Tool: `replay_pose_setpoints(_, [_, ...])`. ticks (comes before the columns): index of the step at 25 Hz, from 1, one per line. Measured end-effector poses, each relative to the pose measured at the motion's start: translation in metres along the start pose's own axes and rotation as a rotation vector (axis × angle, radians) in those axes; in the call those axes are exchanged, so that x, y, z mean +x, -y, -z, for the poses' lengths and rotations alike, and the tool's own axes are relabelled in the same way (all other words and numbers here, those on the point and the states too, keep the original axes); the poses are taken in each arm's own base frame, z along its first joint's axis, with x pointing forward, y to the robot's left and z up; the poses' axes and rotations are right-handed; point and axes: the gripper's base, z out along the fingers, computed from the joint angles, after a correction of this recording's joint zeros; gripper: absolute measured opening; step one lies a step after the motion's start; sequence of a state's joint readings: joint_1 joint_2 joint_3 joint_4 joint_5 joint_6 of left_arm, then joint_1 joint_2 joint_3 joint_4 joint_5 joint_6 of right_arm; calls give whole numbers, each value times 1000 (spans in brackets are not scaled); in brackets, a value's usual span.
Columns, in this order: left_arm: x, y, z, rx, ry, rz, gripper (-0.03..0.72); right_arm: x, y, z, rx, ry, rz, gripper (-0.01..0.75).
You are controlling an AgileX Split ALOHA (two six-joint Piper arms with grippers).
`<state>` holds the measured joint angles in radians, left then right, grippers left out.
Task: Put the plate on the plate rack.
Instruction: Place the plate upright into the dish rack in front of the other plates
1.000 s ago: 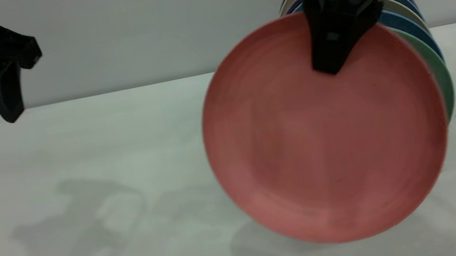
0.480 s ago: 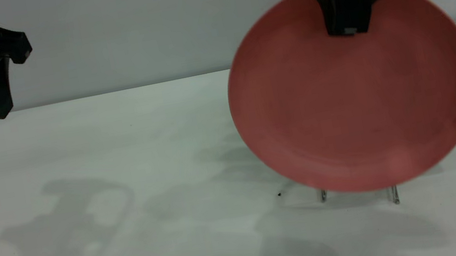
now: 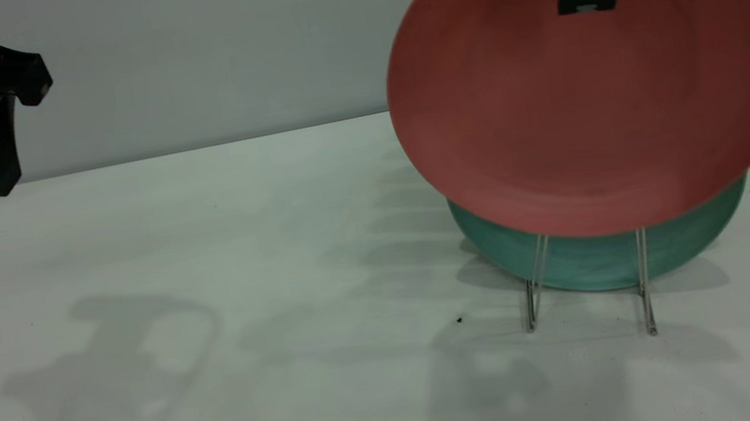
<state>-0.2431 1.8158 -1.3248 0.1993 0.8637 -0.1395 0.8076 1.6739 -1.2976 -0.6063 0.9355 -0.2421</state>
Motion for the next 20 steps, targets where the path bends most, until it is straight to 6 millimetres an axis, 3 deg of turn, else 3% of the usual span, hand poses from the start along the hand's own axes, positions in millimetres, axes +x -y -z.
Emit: replay_pose_setpoints(20, [1, 0, 0, -1, -9, -3, 402, -3, 4, -7, 69, -6, 20, 90])
